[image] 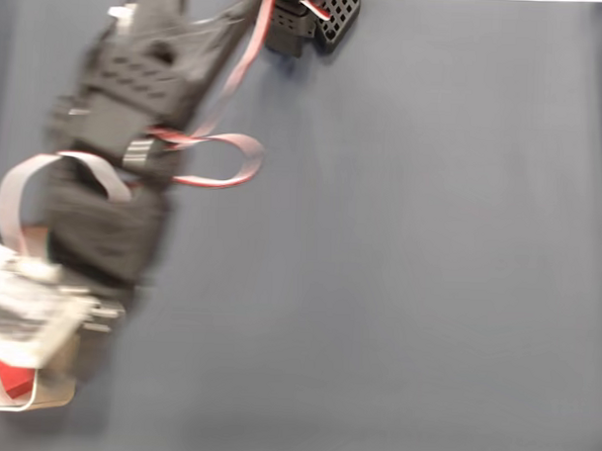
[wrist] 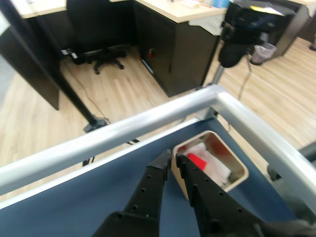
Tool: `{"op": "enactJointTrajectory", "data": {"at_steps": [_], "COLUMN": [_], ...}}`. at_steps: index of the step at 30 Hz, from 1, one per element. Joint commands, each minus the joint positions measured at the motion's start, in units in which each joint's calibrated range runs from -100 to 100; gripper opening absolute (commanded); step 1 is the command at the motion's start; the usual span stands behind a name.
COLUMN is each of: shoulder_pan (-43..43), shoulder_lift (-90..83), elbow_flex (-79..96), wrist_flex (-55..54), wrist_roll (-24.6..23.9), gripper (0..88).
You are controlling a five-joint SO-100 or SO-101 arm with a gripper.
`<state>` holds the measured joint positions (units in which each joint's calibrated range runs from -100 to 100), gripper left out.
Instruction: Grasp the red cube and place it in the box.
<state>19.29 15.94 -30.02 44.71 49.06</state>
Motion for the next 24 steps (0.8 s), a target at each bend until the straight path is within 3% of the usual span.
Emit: {"op": "enactJointTrajectory", "data": {"at_steps": [1,14,24], "shoulder_pan": [-7.92,-21.7,-22.48], "shoulder_lift": [-12.56,-54.5,-88.64], "elbow_flex": [5.75,66.15,111.04], "wrist_flex": [-3.07,-17.66,-15.61], "wrist_roll": [-1.51,-0.24,0.1], "gripper": [0.0,0.0,0.0]}}
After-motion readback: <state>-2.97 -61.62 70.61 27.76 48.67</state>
